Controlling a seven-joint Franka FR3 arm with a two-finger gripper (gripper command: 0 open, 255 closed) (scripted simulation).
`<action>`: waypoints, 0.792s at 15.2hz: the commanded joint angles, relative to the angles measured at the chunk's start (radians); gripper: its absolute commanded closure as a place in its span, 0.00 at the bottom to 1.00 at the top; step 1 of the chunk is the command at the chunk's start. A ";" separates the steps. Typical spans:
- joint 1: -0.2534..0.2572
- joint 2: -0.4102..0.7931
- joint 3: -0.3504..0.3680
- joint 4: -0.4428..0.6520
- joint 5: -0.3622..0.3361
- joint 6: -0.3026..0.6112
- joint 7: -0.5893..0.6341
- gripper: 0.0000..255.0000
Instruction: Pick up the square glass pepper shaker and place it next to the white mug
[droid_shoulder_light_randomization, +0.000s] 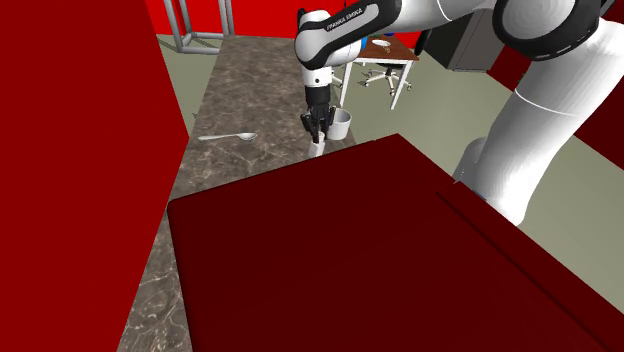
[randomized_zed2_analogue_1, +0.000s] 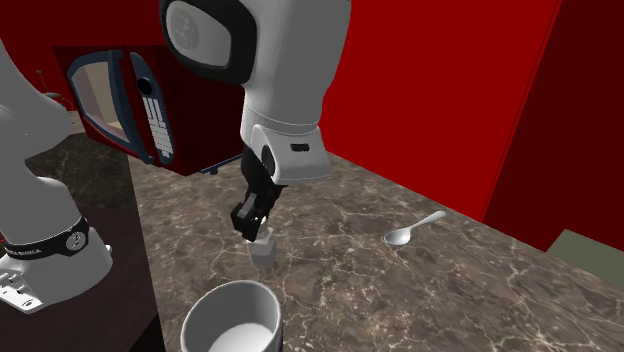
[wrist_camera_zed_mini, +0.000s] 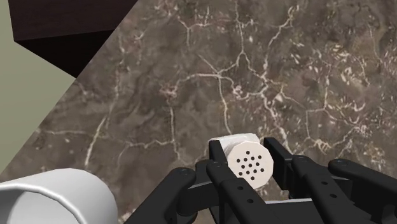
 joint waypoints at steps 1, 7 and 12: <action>0.000 0.004 0.000 -0.007 -0.001 0.000 0.000 1.00; 0.000 0.002 0.000 -0.006 -0.002 -0.002 0.001 0.00; -0.004 -0.001 -0.004 0.055 -0.008 -0.067 0.004 0.00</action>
